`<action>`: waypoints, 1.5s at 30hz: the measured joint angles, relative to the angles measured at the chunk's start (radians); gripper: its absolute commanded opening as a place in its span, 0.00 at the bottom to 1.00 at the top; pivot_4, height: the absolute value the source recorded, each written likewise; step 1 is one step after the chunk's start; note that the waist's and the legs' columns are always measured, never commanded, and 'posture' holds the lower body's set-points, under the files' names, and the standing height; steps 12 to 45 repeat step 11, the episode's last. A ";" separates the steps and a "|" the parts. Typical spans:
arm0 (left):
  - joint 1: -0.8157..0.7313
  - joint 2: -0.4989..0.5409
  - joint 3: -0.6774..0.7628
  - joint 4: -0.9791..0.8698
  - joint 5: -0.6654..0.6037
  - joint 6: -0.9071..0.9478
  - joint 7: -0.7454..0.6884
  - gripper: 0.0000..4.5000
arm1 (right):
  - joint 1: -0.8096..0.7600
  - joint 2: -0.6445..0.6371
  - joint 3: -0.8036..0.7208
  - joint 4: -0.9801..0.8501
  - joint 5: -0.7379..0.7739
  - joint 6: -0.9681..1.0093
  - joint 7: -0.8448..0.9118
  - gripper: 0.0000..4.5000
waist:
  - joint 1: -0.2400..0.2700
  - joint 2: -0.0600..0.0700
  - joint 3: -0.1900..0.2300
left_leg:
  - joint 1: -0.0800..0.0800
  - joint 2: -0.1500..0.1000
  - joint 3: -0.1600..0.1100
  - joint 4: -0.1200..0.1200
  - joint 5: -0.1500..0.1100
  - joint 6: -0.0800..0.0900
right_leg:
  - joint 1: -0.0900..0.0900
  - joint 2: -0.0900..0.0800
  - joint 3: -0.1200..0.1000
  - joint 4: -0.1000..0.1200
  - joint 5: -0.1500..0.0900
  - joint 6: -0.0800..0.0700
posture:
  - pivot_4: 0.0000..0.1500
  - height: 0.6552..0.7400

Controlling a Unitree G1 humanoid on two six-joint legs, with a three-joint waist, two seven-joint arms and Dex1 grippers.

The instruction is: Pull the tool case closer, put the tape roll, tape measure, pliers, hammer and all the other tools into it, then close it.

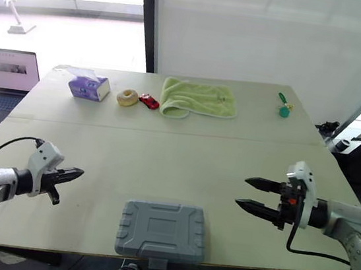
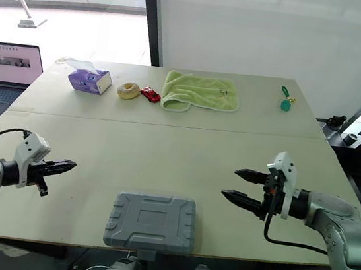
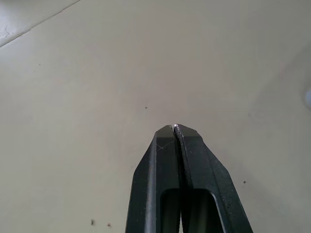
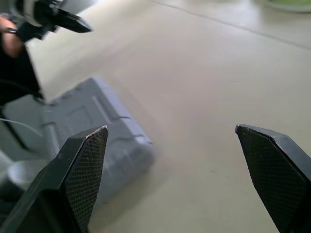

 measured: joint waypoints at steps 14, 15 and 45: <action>-0.002 0.022 0.046 0.009 0.010 -0.034 0.061 0.99 | 0.127 0.015 -0.081 0.080 -0.089 -0.280 -0.052 1.00 | 0.001 -0.001 0.001 | 0.000 0.001 -0.001 0.000 0.000 0.000 | 0.001 0.000 0.000 0.000 0.000 0.000 | 1.00 0.97; -0.002 0.022 0.046 0.009 0.010 -0.034 0.061 0.99 | 0.127 0.015 -0.081 0.080 -0.089 -0.280 -0.052 1.00 | 0.001 -0.001 0.001 | 0.000 0.001 -0.001 0.000 0.000 0.000 | 0.001 0.000 0.000 0.000 0.000 0.000 | 1.00 0.97; -0.002 0.022 0.046 0.009 0.010 -0.034 0.061 0.99 | 0.127 0.015 -0.081 0.080 -0.089 -0.280 -0.052 1.00 | 0.001 -0.001 0.001 | 0.000 0.001 -0.001 0.000 0.000 0.000 | 0.001 0.000 0.000 0.000 0.000 0.000 | 1.00 0.97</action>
